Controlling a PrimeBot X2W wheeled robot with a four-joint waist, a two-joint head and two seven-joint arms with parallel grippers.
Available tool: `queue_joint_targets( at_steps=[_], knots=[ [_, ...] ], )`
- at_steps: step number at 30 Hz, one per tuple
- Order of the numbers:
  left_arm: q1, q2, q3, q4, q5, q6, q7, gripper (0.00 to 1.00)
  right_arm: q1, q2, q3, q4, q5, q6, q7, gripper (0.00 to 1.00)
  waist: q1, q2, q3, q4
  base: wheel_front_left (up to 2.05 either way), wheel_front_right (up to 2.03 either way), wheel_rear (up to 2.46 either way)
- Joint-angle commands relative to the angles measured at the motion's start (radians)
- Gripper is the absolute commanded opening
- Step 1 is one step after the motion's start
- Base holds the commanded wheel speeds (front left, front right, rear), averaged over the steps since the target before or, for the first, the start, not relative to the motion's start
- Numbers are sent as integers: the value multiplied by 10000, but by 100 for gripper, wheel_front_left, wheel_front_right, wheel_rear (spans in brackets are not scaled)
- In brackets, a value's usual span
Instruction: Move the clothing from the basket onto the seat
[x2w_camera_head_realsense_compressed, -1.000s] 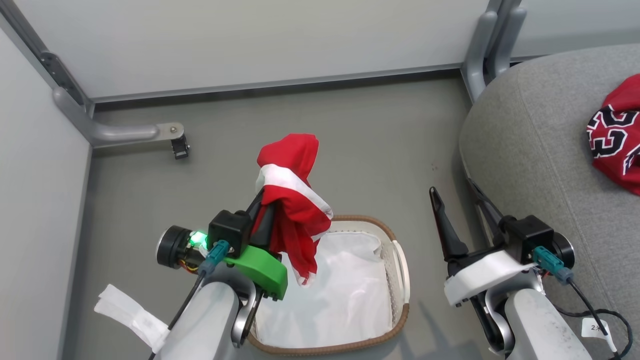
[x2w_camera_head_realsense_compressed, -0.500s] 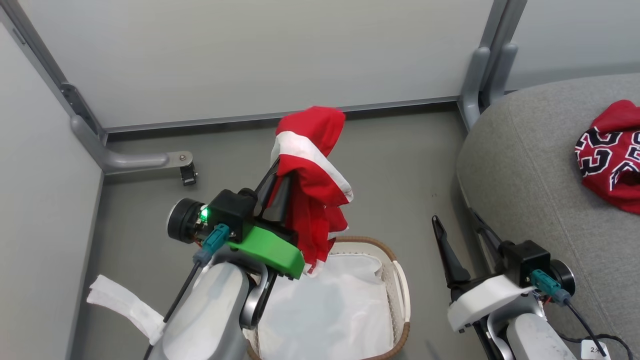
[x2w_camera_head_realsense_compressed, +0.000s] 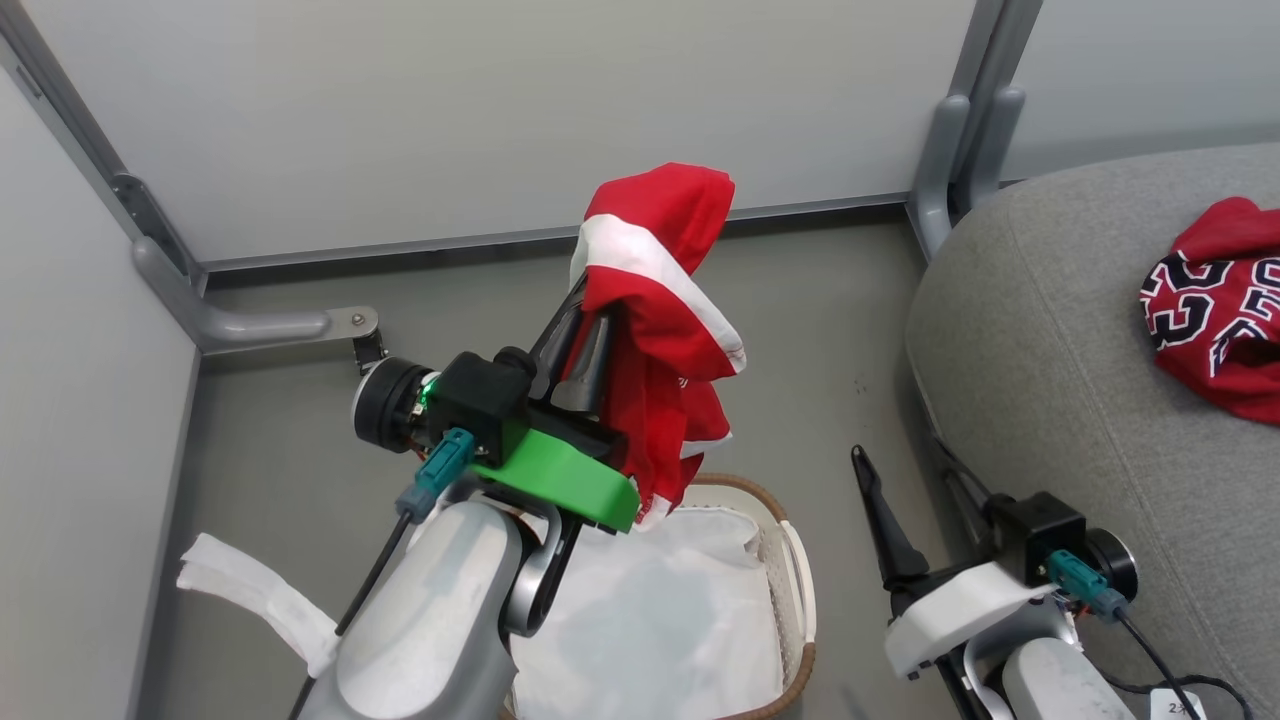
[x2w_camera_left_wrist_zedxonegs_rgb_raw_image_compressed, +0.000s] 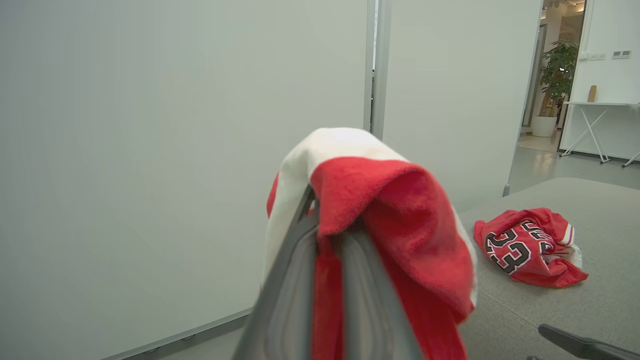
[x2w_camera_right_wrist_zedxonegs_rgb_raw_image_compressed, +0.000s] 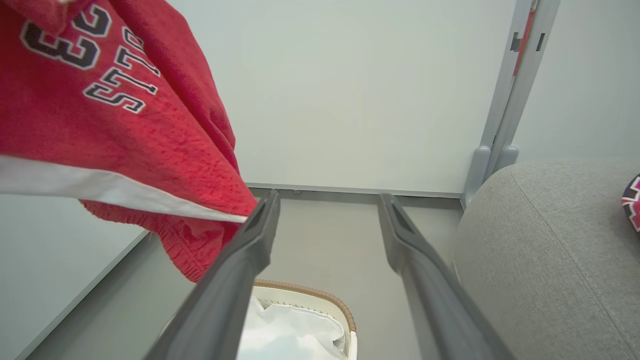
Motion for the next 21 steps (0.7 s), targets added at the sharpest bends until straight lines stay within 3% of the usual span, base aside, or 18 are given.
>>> queue_joint_targets(
  at_steps=[1, 14, 21],
  knots=[
    [-203, 21, -20, -34, -51, 61, -37, 0, -2, -38, 143, -67, 21, -14, -43, 100, 1, 0, 43, 4, 0, 0, 0],
    [-413, 20, -275, -112, -364, 275, -39, 0, -1050, -43, 2723, -544, 398, -15, -43, 100, 1, 0, 362, 102, 0, 0, 0],
    [-497, 20, -492, -130, -582, 317, -37, 0, -1537, -38, 3343, -370, 516, -15, -43, 100, 1, 0, 404, 206, 0, 0, 0]
  ],
)
